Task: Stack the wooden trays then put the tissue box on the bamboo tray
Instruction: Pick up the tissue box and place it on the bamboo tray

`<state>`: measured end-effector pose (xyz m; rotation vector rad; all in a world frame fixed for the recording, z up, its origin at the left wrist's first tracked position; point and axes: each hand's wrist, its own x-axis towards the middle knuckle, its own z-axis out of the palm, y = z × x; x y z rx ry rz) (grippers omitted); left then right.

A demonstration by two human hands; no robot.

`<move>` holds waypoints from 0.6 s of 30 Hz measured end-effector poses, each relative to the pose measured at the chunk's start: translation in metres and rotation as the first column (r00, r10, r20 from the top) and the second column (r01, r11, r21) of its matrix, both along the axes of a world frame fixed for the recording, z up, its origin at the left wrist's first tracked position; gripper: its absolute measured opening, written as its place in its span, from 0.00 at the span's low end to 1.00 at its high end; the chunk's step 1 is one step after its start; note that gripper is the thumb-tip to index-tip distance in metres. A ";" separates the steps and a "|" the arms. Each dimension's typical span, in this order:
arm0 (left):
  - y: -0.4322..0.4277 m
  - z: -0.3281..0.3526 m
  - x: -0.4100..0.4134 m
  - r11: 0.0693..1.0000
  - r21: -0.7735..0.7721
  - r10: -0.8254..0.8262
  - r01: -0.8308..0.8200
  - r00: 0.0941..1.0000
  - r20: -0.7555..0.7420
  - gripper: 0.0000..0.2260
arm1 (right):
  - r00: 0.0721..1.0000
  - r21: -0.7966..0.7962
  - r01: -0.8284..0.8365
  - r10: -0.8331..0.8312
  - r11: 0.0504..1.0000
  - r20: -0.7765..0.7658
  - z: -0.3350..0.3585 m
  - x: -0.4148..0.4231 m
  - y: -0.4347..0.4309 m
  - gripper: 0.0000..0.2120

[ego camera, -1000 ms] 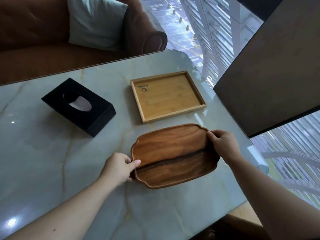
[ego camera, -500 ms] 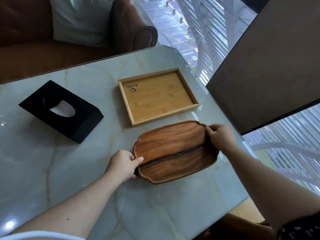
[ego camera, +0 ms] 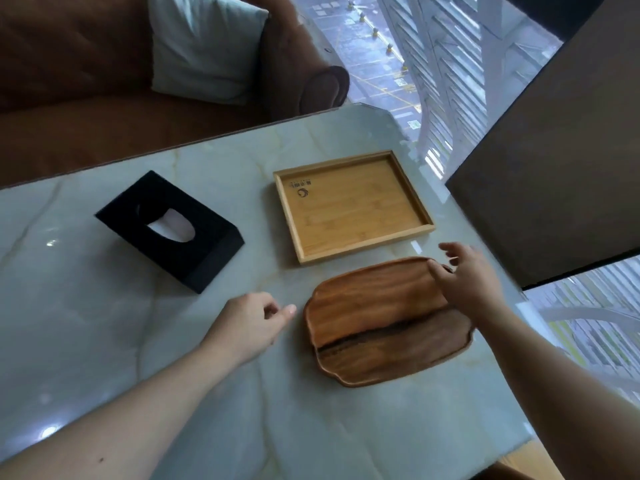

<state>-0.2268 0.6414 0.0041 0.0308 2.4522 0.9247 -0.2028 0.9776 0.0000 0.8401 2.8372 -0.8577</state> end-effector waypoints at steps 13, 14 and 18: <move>-0.187 0.054 -0.122 0.912 -0.125 0.302 -0.391 0.845 -0.442 0.08 | 0.868 -0.075 -0.495 0.487 0.866 -0.102 0.030 -0.078 -0.211 0.32; -0.197 0.051 -0.132 0.896 -0.104 0.351 -0.432 0.831 -0.430 0.09 | 0.887 -0.157 -0.462 0.453 0.873 -0.091 0.027 -0.088 -0.224 0.31; -0.216 0.033 -0.162 0.847 -0.046 0.486 -0.529 0.808 -0.333 0.16 | 0.979 -0.614 -0.177 0.203 0.770 -0.028 0.010 -0.112 -0.257 0.25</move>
